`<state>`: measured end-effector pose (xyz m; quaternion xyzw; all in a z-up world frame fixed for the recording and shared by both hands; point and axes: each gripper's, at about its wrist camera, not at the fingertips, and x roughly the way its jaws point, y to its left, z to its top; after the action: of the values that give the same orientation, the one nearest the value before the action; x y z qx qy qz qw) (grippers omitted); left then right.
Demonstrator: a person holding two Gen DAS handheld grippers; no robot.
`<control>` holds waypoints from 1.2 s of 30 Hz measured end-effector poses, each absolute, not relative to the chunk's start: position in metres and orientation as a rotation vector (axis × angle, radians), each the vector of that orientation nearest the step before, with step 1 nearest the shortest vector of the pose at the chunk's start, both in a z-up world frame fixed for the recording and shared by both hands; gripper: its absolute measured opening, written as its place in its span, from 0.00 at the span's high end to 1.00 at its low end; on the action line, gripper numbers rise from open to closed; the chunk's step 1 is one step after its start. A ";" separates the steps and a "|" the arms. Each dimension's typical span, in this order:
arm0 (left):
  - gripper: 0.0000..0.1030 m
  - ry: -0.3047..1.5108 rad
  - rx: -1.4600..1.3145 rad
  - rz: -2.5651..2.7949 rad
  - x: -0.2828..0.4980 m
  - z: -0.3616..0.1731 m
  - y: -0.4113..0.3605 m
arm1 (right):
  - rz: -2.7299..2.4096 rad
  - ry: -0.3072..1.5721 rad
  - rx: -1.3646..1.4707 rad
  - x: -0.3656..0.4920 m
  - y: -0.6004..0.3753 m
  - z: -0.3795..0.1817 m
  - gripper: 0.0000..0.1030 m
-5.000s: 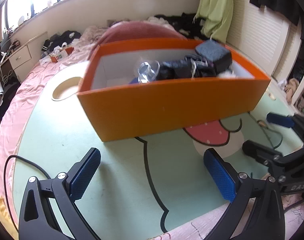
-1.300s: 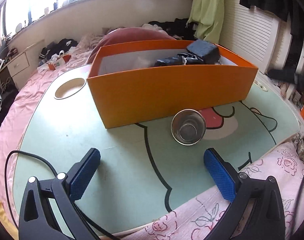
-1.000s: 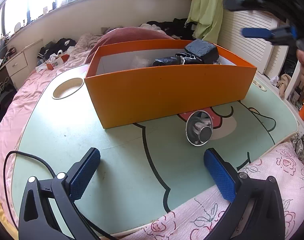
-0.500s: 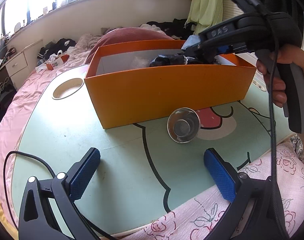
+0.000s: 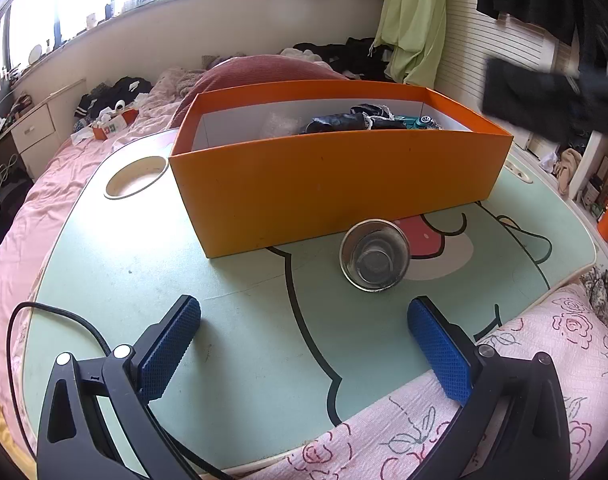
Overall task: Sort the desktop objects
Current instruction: 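Lift the pouch out with the right gripper and set it on the table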
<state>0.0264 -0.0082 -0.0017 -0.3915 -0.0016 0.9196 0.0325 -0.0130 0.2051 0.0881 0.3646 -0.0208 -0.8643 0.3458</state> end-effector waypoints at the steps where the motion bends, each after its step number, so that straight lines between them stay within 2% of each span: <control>1: 0.00 -0.005 -1.205 2.831 0.026 -0.002 -0.008 | -2.210 -0.055 0.981 -0.008 0.207 0.077 0.74; 7: 0.00 -0.005 -1.205 2.830 0.026 -0.002 -0.009 | -2.127 -0.169 1.168 -0.021 0.209 0.016 0.74; 11: 0.00 -0.006 -1.205 2.830 0.026 -0.002 -0.009 | -2.141 -0.223 1.161 -0.026 0.209 0.006 0.73; 13: 0.00 -0.005 -1.204 2.830 0.027 -0.002 -0.008 | -2.187 -0.212 1.132 -0.020 0.208 0.008 0.55; 14: 0.00 -0.005 -1.204 2.830 0.027 -0.002 -0.008 | -2.218 -0.218 1.105 -0.016 0.212 0.012 0.34; 15: 0.00 -0.005 -1.205 2.830 0.026 -0.002 -0.008 | -2.254 -0.219 1.067 -0.010 0.217 0.017 0.23; 16: 0.00 -0.005 -1.204 2.830 0.026 -0.002 -0.008 | -2.281 -0.195 1.043 -0.006 0.219 0.022 0.21; 24: 0.00 -0.004 -1.205 2.830 0.027 -0.002 -0.008 | -2.408 0.228 1.139 0.013 0.201 0.009 0.18; 25: 0.00 -0.004 -1.204 2.831 0.027 -0.002 -0.008 | -2.420 0.280 1.134 0.013 0.199 0.005 0.16; 26: 0.00 -0.003 -1.204 2.831 0.026 -0.001 -0.009 | -2.427 0.306 1.126 0.015 0.199 0.002 0.10; 30: 0.00 -0.002 -1.205 2.831 0.026 0.000 -0.009 | -2.439 0.286 1.102 0.017 0.206 -0.003 0.01; 36: 0.00 -0.002 -1.204 2.831 0.026 0.000 -0.009 | -2.429 0.291 1.066 0.017 0.206 -0.007 0.00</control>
<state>0.0263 -0.0090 0.0004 -0.3913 -0.0008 0.9197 0.0325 0.0172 0.2065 -0.0067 0.3883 0.1059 -0.8849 0.2344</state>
